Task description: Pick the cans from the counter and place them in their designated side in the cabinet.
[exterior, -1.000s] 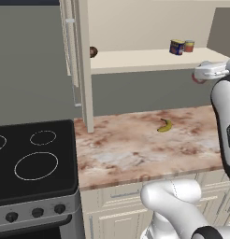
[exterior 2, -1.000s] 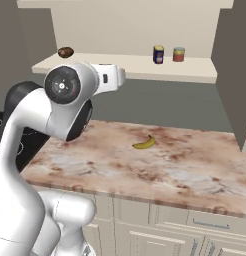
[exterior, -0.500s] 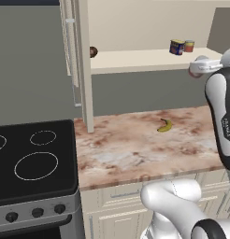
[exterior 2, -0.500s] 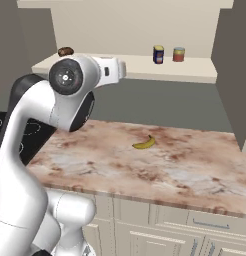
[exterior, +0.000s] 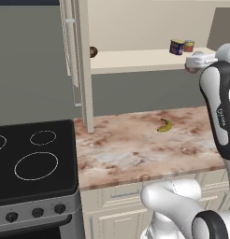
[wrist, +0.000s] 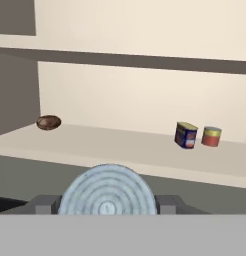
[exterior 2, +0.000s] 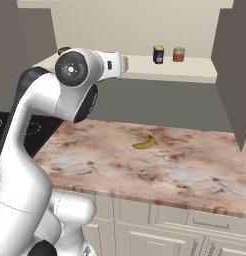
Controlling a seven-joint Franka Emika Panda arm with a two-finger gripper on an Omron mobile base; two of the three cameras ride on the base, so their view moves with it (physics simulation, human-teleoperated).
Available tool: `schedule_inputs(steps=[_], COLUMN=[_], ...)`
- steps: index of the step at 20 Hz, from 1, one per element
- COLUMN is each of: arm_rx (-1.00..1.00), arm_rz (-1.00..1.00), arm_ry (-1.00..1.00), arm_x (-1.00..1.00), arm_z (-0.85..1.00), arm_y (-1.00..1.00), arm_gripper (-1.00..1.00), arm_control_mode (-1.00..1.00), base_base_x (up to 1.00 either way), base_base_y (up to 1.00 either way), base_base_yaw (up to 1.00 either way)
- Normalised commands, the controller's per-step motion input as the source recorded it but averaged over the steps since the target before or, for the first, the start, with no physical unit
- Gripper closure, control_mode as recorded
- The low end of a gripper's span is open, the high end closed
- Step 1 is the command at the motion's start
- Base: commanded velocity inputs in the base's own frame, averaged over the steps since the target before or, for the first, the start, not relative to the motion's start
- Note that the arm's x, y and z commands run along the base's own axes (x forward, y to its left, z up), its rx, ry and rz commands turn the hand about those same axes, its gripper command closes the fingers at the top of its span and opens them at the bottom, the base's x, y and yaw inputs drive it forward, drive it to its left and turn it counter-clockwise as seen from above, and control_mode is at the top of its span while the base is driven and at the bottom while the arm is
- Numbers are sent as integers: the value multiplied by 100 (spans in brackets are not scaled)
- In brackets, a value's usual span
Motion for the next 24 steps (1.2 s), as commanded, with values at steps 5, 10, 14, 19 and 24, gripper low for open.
schedule_inputs(steps=[5, 10, 14, 19, 24], arm_rx=[0, 0, 0, 0, 0], arm_rz=[0, 0, 0, 0, 0], arm_ry=[0, 0, 0, 0, 0], arm_x=[20, 20, 20, 20, 19], arm_z=[3, 5, 5, 8, 9], arm_y=[0, 0, 0, 0, 0], arm_gripper=[100, 100, 100, 100, 100], arm_control_mode=[-100, -100, -100, -100, -100], base_base_x=[0, 0, 0, 0, 0], base_base_y=[0, 0, 0, 0, 0], base_base_yaw=[0, 0, 0, 0, 0])
